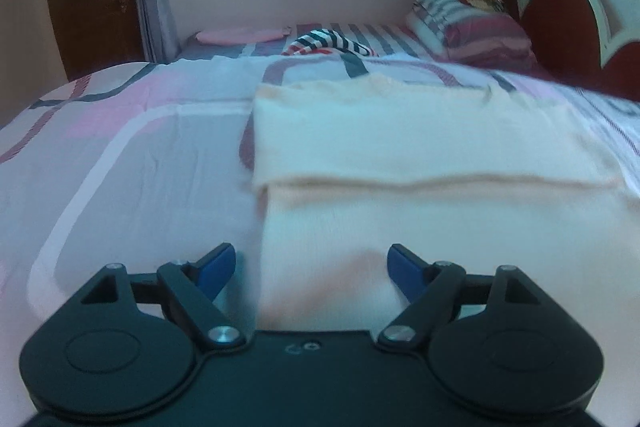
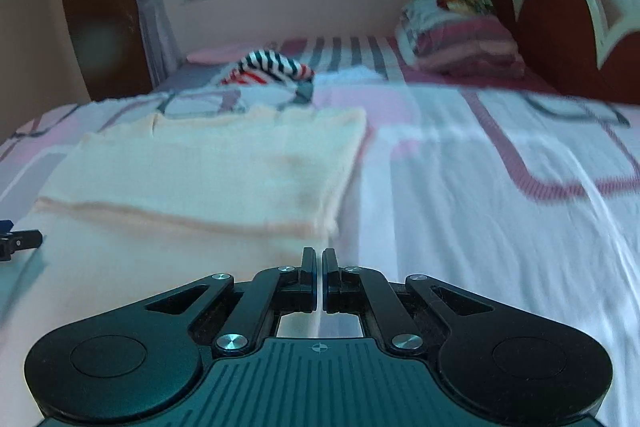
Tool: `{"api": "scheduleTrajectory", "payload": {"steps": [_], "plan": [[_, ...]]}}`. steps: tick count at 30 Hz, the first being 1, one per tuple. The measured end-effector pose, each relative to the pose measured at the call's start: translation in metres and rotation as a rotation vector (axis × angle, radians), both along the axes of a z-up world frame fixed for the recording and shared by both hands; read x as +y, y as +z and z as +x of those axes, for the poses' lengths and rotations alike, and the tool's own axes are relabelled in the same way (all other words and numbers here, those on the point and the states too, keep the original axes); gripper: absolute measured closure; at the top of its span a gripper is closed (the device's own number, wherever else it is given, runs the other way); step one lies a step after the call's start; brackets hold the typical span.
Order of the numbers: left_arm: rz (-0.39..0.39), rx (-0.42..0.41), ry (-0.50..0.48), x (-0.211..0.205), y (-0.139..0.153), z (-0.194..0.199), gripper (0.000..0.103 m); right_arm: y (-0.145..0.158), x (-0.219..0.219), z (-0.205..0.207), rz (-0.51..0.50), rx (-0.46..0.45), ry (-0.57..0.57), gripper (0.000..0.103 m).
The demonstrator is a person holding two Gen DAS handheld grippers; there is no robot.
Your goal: Fold small clothes
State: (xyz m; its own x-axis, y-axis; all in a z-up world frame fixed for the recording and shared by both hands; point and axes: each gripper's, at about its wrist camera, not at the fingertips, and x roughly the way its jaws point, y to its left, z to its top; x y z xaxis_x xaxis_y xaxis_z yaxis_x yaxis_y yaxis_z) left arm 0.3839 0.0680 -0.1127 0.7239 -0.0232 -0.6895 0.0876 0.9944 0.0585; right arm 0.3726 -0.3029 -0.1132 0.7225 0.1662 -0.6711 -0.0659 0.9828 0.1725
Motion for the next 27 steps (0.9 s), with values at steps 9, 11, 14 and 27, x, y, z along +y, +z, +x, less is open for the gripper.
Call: {"api": "scheduleTrajectory", "payload": {"steps": [9,11,14,27], "plan": [[0.059,0.026,-0.052,-0.001,0.012,-0.066,0.021,0.021,-0.004,-0.093,0.072,0.047,-0.043,0.058],[0.062,0.023,-0.064,0.002,0.017,-0.080,0.021,0.028,-0.003,-0.114,0.082,0.052,-0.039,0.058],[0.063,0.024,-0.081,0.008,0.023,-0.105,0.021,0.037,0.000,-0.141,0.102,0.058,-0.024,0.058],[-0.057,0.157,-0.113,0.052,0.012,-0.219,0.025,0.016,0.006,-0.236,0.222,0.229,-0.046,0.058]]}}
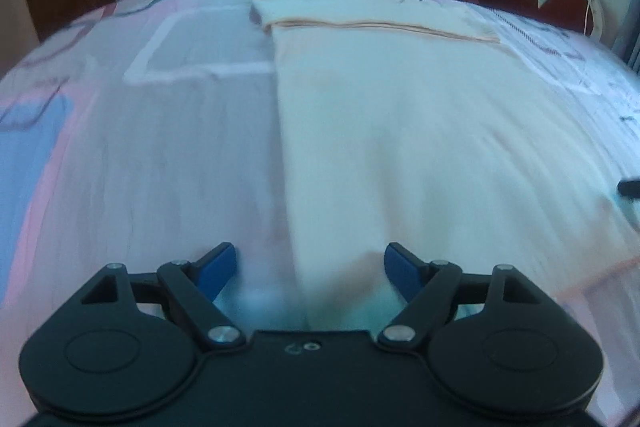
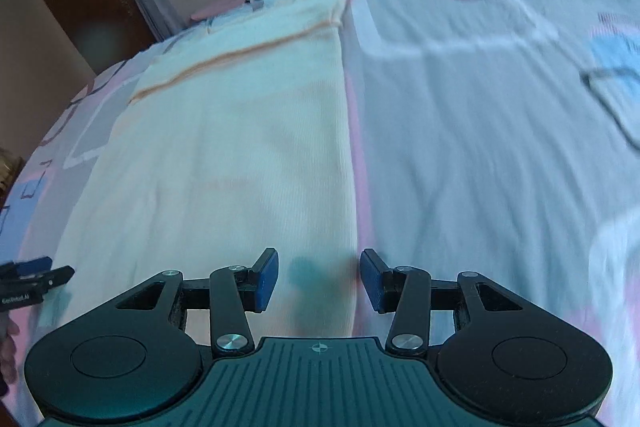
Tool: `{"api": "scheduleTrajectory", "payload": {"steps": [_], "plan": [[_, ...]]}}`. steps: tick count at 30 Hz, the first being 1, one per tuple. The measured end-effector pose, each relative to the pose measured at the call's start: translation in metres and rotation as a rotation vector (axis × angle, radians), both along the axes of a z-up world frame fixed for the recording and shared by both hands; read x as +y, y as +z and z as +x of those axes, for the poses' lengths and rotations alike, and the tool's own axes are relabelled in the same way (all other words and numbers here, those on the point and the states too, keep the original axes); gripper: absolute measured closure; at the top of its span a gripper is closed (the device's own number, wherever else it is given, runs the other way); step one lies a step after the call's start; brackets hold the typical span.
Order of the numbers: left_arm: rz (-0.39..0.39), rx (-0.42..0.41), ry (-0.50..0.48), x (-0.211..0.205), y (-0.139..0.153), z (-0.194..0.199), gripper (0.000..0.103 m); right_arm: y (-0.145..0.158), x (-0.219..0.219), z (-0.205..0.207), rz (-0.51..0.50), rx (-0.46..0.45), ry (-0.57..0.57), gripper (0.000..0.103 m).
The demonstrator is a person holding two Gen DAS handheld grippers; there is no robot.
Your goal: Fold small clothes
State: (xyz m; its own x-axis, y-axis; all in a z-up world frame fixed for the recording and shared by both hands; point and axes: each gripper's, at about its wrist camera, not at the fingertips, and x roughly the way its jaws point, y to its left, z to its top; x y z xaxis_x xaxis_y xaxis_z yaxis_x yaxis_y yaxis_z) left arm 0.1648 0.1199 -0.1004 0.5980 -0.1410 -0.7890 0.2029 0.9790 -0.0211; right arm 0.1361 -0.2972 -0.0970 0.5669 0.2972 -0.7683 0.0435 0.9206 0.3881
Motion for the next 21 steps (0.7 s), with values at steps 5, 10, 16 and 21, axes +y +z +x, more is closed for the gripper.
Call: {"api": "scheduleTrajectory", "payload": {"steps": [5,10,16,21], "plan": [[-0.095,0.033,0.002,0.007,0.003,-0.016,0.037,-0.004,-0.002,-0.021,0.036,0.032,-0.002,0.058],[-0.221,0.047,0.015,0.015,0.002,-0.015,0.058,-0.008,-0.013,-0.023,0.146,0.030,-0.023,0.058],[-0.319,0.060,0.033,0.017,-0.003,0.014,0.063,-0.013,-0.029,-0.003,0.268,0.001,-0.073,0.058],[-0.398,0.097,0.022,0.010,-0.006,0.025,0.063,-0.020,-0.036,0.002,0.394,0.005,-0.098,0.059]]}}
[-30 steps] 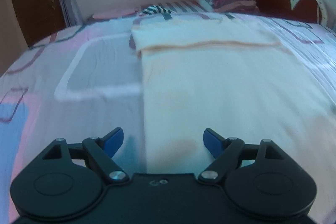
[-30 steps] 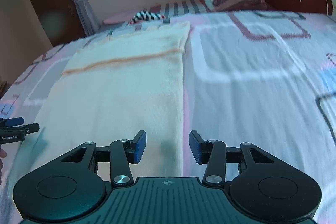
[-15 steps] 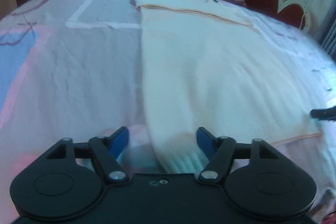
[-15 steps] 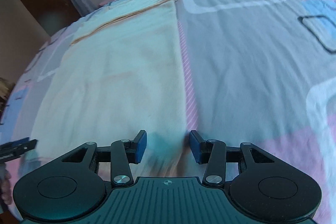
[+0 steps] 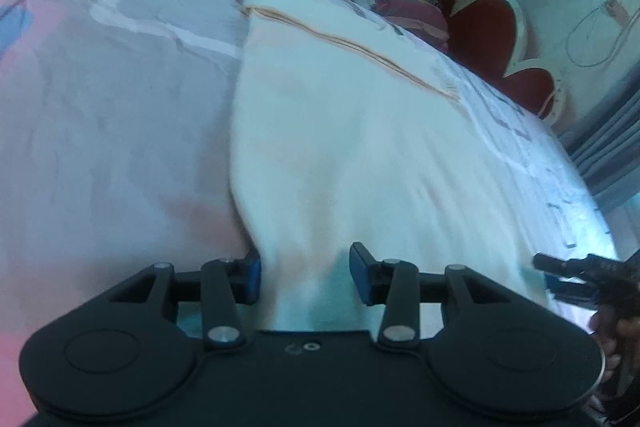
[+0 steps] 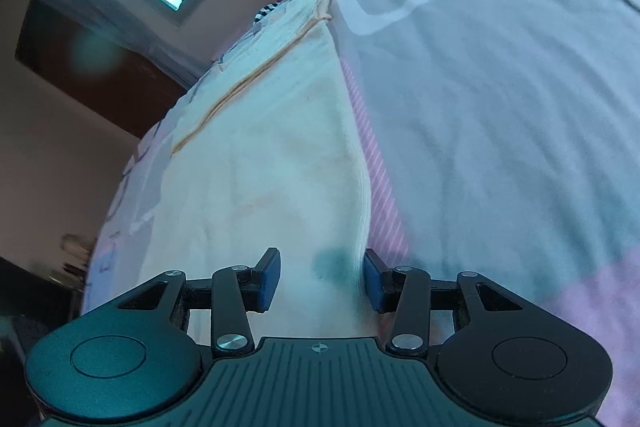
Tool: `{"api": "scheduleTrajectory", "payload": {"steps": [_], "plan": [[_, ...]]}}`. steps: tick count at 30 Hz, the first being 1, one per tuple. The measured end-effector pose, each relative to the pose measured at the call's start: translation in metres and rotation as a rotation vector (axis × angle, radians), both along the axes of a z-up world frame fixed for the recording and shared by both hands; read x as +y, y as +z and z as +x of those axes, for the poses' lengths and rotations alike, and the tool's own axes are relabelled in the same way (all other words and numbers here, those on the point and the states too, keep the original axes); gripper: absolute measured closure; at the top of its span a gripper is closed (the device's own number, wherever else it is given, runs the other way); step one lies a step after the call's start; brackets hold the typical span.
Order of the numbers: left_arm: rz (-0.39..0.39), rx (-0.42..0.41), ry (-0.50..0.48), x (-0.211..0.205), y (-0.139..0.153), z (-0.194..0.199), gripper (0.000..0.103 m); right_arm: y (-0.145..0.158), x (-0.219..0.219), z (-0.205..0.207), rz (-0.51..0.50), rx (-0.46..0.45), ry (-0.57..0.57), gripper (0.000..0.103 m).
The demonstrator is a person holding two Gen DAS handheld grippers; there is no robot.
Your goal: Fold small clothes
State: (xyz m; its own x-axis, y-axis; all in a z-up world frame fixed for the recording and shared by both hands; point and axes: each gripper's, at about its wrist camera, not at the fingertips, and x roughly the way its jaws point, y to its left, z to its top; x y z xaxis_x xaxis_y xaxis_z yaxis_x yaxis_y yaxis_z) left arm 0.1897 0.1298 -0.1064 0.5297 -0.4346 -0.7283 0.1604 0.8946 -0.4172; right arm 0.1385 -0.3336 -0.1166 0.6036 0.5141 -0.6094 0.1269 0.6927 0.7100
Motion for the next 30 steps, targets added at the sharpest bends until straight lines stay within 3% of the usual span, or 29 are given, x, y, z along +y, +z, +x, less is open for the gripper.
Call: {"api": "scheduleTrajectory", "payload": {"steps": [5,9,11,13,18,20,24,26,30], "plan": [[-0.043,-0.008,-0.030,0.000,-0.010,-0.024,0.063,-0.005,0.005,-0.024,0.014,0.016,0.036,0.079],[-0.105,0.000,-0.005,0.009,-0.015,-0.025,0.067,-0.011,0.001,-0.032,0.052,0.019,0.024,0.082],[-0.074,0.003,-0.009,0.006,-0.013,-0.021,0.083,-0.010,0.002,-0.027,0.055,0.016,0.031,0.099],[-0.023,-0.006,-0.016,0.003,-0.009,-0.019,0.099,-0.002,0.008,-0.021,-0.015,0.000,0.057,0.100],[-0.094,-0.140,0.027,0.019,0.017,-0.024,0.100,0.034,0.009,-0.023,-0.068,-0.128,0.021,0.100],[-0.075,-0.128,0.039,0.022,0.013,-0.021,0.100,0.042,0.009,-0.022,-0.097,-0.149,0.026,0.100],[-0.061,-0.015,0.058,0.021,-0.017,-0.013,0.100,0.021,0.014,-0.018,-0.099,-0.078,0.037,0.100],[-0.074,-0.022,0.067,0.020,-0.020,-0.015,0.100,0.013,0.015,-0.020,-0.090,-0.051,0.029,0.100],[-0.118,-0.051,0.085,0.024,-0.009,-0.013,0.100,0.026,0.011,-0.020,-0.063,-0.103,-0.008,0.100]]}}
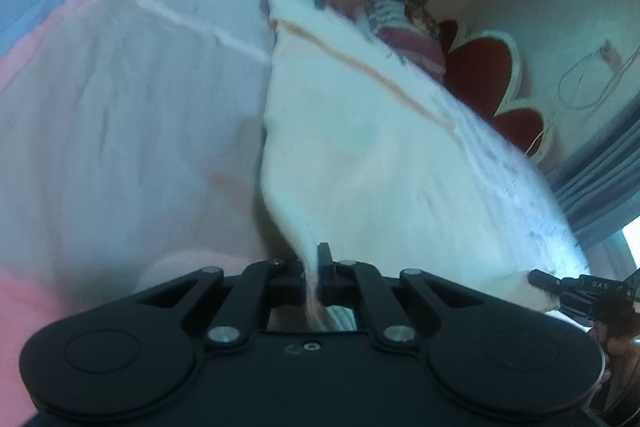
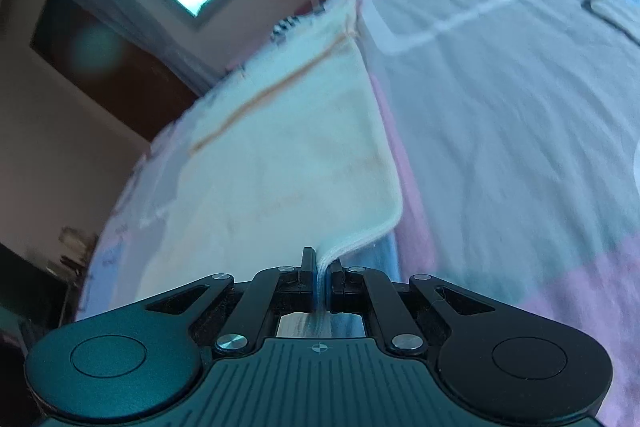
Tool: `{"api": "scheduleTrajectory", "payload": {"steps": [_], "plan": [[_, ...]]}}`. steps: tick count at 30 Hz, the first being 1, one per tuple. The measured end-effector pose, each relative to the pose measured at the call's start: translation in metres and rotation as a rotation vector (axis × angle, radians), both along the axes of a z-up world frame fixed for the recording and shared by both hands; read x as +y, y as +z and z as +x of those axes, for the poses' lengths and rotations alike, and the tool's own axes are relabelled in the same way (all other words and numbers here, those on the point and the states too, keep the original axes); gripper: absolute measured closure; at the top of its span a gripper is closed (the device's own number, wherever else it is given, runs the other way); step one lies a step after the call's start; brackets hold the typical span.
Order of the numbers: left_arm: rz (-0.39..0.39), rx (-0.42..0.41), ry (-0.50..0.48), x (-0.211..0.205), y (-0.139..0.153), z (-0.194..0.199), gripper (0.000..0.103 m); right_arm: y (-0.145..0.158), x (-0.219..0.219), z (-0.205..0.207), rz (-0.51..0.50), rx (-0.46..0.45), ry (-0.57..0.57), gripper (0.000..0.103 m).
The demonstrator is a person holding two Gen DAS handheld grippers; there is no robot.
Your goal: Fold small clothes
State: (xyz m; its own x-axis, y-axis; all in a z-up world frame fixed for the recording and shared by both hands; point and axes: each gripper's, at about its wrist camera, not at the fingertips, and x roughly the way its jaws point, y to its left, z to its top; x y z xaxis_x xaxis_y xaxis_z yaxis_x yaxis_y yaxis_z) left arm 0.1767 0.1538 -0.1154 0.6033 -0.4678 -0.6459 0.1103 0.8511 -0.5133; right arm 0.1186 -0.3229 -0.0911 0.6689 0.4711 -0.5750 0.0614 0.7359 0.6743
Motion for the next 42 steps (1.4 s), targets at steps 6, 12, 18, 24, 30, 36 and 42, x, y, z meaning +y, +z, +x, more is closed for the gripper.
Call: {"api": "scheduleTrajectory", "payload": {"steps": [6,12,18,24,30,36,42], "plan": [[-0.060,-0.065,0.026,0.001,0.031,0.058,0.100,0.044,-0.003,0.037,-0.011,-0.127,-0.023,0.100],[-0.063,-0.126,0.041,-0.009,0.056,0.157,0.100,0.077,-0.002,0.129,-0.059,-0.202,-0.040,0.100],[-0.056,-0.117,0.053,-0.023,0.061,0.249,0.100,0.072,-0.017,0.235,-0.033,-0.187,-0.051,0.100],[-0.047,-0.050,0.075,-0.020,0.026,0.306,0.100,0.026,-0.033,0.310,0.010,-0.110,-0.056,0.100],[-0.027,0.000,0.051,-0.018,0.002,0.347,0.100,-0.012,-0.044,0.351,0.098,-0.059,-0.064,0.100],[-0.143,-0.031,0.046,-0.014,-0.018,0.378,0.082,-0.035,-0.054,0.390,0.154,-0.058,-0.058,0.099],[-0.164,-0.142,0.098,-0.012,-0.017,0.378,0.028,-0.027,-0.063,0.398,0.103,-0.177,-0.115,0.031]]}}
